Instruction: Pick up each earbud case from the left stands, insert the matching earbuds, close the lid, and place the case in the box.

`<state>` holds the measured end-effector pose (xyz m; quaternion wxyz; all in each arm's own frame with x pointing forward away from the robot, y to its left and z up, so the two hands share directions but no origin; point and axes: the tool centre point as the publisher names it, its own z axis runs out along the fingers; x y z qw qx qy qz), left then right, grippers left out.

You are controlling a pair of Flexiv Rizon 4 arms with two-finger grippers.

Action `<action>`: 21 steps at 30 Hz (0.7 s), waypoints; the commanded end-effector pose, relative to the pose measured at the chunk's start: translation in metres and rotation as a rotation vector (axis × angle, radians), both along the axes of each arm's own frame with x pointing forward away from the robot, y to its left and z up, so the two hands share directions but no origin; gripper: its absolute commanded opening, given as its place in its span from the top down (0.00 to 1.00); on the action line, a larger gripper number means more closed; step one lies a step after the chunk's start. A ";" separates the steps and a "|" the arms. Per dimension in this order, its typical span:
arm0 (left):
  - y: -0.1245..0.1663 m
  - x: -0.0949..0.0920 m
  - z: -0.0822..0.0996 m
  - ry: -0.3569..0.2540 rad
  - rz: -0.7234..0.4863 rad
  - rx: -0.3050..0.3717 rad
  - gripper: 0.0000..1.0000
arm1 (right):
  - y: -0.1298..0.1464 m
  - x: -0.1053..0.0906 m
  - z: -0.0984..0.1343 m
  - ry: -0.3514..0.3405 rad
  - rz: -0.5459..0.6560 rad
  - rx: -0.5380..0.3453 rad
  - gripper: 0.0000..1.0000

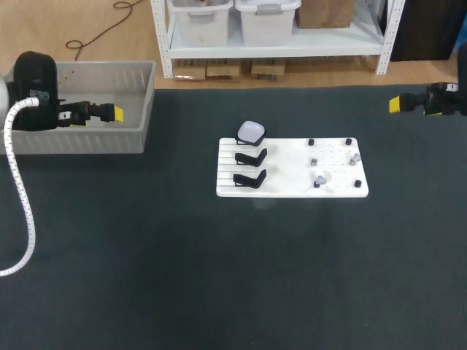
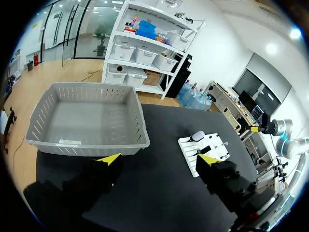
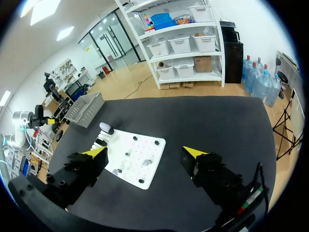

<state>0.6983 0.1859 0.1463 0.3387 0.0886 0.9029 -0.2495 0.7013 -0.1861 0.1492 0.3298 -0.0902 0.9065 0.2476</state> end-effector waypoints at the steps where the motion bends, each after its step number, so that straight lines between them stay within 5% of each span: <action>1: -0.001 0.000 0.001 0.006 0.003 0.007 0.00 | 0.000 0.000 0.000 0.000 0.000 -0.001 0.00; 19: -0.001 0.000 0.001 0.006 0.003 0.007 0.00 | 0.000 0.000 0.000 0.000 0.000 -0.001 0.00; 21: -0.004 0.000 0.004 -0.024 -0.057 -0.038 0.00 | 0.000 0.000 0.000 0.000 0.000 -0.001 0.00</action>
